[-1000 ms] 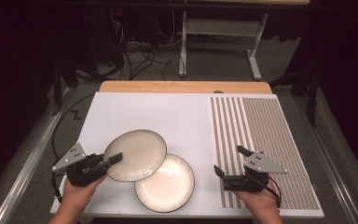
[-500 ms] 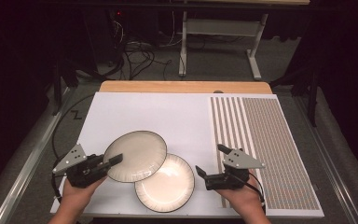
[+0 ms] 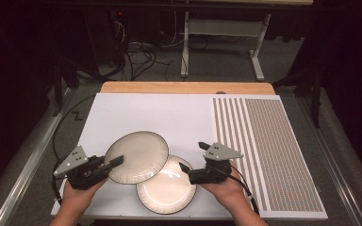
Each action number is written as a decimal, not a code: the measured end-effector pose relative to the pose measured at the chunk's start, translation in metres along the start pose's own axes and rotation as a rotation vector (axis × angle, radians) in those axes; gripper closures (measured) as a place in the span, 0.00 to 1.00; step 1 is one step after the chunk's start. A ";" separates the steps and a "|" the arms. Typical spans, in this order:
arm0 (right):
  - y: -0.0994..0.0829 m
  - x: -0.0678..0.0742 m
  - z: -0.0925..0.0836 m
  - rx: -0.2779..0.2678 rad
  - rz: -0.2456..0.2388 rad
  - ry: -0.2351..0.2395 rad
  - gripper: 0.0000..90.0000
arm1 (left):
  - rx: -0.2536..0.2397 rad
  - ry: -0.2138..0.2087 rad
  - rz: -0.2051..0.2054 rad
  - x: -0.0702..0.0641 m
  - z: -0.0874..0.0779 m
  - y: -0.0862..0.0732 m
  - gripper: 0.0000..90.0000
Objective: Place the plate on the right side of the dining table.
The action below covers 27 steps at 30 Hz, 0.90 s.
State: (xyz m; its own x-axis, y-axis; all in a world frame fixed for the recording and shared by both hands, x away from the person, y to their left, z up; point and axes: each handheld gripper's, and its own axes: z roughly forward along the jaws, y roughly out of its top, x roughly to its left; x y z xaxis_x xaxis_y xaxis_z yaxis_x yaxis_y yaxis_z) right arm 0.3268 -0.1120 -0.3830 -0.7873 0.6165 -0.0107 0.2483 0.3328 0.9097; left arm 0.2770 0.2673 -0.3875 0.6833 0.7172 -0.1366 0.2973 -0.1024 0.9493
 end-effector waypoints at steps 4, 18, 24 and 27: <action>0.006 0.005 0.011 -0.001 0.011 0.021 0.17 | 0.002 0.001 0.010 -0.001 0.000 0.000 0.83; 0.023 0.020 0.046 0.022 0.024 0.104 0.47 | 0.001 0.003 0.024 -0.002 0.000 0.001 0.83; 0.023 0.022 0.058 0.045 0.044 0.114 0.62 | 0.001 0.003 0.032 -0.002 0.000 0.001 0.83; 0.023 0.021 0.061 0.048 0.061 0.124 0.68 | 0.001 0.003 0.033 -0.002 0.000 0.001 0.83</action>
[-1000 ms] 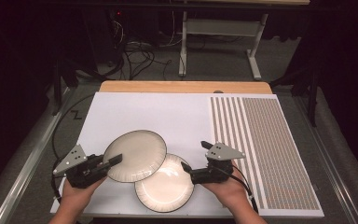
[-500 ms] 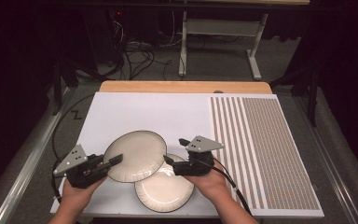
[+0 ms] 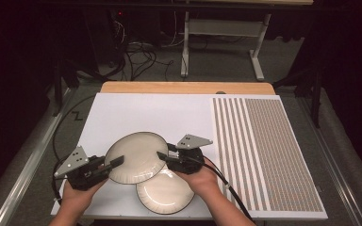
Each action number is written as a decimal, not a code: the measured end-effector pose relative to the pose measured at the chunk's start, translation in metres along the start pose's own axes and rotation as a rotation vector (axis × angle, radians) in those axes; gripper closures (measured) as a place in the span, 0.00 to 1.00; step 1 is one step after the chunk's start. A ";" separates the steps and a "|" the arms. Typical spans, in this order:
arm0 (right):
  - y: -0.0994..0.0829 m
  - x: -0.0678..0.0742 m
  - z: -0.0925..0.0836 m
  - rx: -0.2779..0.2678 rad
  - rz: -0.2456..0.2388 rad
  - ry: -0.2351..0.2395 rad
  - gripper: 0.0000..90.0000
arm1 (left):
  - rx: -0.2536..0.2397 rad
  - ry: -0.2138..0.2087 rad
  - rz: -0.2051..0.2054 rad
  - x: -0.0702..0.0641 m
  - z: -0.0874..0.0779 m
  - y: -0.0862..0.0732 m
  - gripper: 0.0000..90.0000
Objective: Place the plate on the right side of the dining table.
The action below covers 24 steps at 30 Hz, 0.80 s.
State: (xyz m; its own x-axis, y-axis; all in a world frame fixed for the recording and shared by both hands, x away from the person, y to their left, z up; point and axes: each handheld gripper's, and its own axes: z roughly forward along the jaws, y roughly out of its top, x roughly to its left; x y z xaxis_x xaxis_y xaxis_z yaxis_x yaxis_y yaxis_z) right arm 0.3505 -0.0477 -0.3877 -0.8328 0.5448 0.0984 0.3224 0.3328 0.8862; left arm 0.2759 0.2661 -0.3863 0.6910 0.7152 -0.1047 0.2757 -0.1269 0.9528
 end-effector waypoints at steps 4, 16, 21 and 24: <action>-0.001 -0.001 0.003 0.007 0.013 0.011 0.76 | 0.000 0.000 0.000 0.000 0.000 0.000 0.83; -0.002 -0.003 0.005 -0.004 0.035 0.030 0.88 | 0.000 0.005 -0.014 0.001 0.000 -0.001 0.83; -0.002 -0.005 0.003 -0.002 0.056 0.050 0.90 | -0.001 -0.003 -0.049 0.001 0.000 -0.001 0.83; -0.002 -0.006 0.001 -0.008 0.072 0.066 0.92 | -0.009 -0.015 -0.077 0.001 0.000 -0.002 0.84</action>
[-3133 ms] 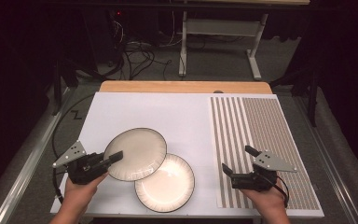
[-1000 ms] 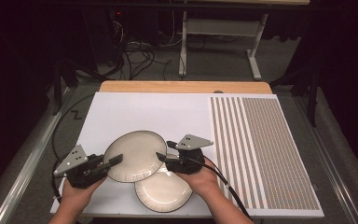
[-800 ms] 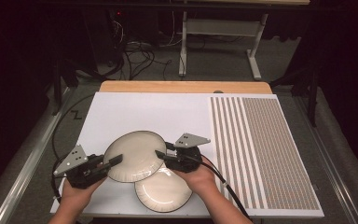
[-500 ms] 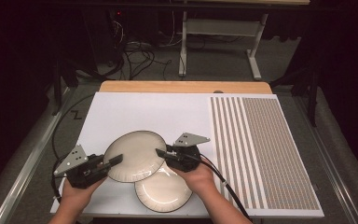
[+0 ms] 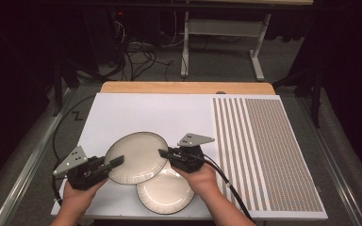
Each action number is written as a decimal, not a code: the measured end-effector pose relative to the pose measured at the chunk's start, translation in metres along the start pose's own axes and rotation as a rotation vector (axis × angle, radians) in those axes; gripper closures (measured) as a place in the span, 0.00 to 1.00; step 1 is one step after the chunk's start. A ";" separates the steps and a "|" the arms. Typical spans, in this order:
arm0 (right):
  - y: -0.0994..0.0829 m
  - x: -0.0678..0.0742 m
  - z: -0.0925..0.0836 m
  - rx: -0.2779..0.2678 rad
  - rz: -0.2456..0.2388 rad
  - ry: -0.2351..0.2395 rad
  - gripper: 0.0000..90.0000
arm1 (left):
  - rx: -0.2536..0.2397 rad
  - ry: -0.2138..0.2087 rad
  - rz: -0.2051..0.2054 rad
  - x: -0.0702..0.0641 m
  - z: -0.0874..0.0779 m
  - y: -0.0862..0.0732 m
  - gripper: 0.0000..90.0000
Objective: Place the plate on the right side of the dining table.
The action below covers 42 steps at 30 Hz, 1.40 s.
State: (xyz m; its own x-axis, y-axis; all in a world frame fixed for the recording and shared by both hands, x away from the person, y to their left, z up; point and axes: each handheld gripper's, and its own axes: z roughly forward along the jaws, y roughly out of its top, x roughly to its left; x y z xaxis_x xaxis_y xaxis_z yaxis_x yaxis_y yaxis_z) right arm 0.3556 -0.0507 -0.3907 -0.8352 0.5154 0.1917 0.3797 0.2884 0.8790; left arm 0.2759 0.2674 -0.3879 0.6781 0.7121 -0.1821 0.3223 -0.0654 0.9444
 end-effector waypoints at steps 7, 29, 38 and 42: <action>0.002 0.002 -0.008 0.001 -0.005 0.005 0.94 | -0.012 -0.011 -0.004 -0.005 -0.001 0.000 0.85; 0.000 -0.021 -0.087 -0.087 -0.029 -0.102 0.96 | 0.023 -0.070 0.042 -0.046 0.061 0.037 0.83; -0.010 -0.037 -0.116 -0.103 -0.007 -0.150 0.96 | 0.071 -0.110 0.054 -0.060 0.093 0.048 0.83; -0.016 -0.044 -0.129 -0.105 0.000 -0.173 0.96 | 0.092 -0.134 0.054 -0.067 0.108 0.051 0.83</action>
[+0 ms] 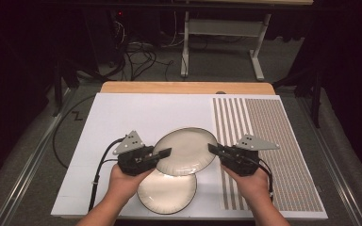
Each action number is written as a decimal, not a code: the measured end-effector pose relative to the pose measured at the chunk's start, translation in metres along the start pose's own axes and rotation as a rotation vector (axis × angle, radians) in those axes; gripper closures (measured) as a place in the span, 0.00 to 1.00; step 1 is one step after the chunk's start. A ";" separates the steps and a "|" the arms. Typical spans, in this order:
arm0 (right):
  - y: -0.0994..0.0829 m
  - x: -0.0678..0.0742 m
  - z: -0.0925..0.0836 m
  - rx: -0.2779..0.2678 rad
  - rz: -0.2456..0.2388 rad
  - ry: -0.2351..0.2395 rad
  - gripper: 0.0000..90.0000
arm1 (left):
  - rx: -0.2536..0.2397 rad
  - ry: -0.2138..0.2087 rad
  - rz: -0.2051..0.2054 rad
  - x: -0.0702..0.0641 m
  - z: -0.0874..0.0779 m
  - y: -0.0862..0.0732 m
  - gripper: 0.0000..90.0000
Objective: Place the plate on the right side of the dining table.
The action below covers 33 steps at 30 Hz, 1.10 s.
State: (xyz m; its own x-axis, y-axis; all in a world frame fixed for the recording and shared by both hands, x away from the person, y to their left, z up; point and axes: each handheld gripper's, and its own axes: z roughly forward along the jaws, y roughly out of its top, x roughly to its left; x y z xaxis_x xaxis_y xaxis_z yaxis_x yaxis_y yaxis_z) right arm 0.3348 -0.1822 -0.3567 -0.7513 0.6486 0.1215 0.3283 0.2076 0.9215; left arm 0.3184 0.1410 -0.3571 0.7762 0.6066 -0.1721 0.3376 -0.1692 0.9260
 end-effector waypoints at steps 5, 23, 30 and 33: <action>-0.007 -0.009 -0.015 -0.010 0.003 -0.037 0.96 | 0.022 -0.021 0.006 -0.007 0.019 0.005 0.83; -0.031 -0.046 -0.054 -0.016 0.062 -0.140 0.95 | 0.116 -0.064 0.037 -0.026 0.083 0.024 0.82; -0.038 -0.058 -0.072 -0.031 0.084 -0.180 0.95 | 0.139 -0.084 0.049 -0.034 0.107 0.033 0.82; -0.041 -0.064 -0.078 -0.034 0.098 -0.195 0.95 | 0.150 -0.085 0.056 -0.038 0.116 0.037 0.81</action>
State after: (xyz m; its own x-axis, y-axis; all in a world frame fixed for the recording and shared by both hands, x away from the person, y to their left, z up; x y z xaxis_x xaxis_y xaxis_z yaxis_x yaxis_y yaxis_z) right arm 0.3251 -0.2891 -0.3737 -0.5908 0.7944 0.1406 0.3724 0.1139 0.9211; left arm 0.3635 0.0217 -0.3559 0.8362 0.5259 -0.1554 0.3632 -0.3189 0.8754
